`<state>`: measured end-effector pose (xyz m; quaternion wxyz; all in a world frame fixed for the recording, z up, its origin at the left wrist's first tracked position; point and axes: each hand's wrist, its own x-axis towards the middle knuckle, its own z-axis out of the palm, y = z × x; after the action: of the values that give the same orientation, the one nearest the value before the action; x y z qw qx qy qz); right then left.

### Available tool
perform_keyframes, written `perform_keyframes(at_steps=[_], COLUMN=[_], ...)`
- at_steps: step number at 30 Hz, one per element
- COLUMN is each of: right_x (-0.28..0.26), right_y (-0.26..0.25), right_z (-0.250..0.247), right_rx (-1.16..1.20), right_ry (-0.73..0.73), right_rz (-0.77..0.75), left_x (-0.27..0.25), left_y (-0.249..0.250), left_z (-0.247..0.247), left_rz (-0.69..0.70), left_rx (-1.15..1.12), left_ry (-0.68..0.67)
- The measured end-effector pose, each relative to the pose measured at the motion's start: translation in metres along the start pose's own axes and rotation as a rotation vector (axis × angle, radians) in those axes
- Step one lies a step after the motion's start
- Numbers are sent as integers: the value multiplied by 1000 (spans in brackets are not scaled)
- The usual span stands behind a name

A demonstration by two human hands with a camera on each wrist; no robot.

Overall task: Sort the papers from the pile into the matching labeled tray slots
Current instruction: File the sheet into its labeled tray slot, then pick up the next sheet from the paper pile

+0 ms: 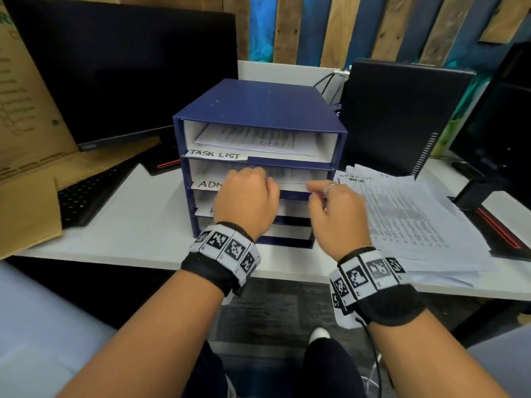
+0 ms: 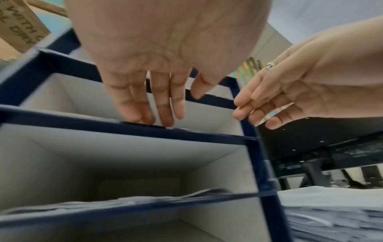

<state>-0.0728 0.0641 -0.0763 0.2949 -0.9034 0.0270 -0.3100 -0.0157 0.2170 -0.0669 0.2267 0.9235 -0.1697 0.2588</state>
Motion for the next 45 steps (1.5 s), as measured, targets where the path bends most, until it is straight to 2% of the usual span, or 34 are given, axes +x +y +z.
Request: perform_keyframes(at_steps=[2, 4, 9, 14, 20, 23, 27, 34, 39, 42, 45], right_x=[-4, -2, -3, -10, -5, -2, -2, -7, -6, -2, 5], right_y=[20, 47, 118, 161, 174, 175, 174, 172, 176, 179, 184], right_z=[-16, -31, -63, -83, -96, -96, -97, -98, -104, -111, -118], right_rx=[21, -59, -318, -411, -428, -412, -462, -430, -298, -285, -264], right_ry=[100, 88, -233, -373, -367, -444, -490, -488, -432, -361, -263], right_rz=[90, 208, 454, 529, 476, 484, 473, 466, 508, 525, 558], left_x=[-14, -23, -25, -20, -1, 7, 17, 23, 24, 23, 20], left_y=[26, 52, 97, 128, 145, 152, 154, 154, 151, 152, 163], left_z=[2, 14, 57, 105, 135, 144, 153, 152, 152, 147, 137], left_rz=[2, -3, 44, -92, -228, -266, -362, -365, -438, -403, -346], left_rx=[-85, -164, -378, -491, -515, -523, -562, -605, -507, -522, -628], left_ry=[31, -70, -324, -589, -675, -632, -484, -477, -399, -360, -290])
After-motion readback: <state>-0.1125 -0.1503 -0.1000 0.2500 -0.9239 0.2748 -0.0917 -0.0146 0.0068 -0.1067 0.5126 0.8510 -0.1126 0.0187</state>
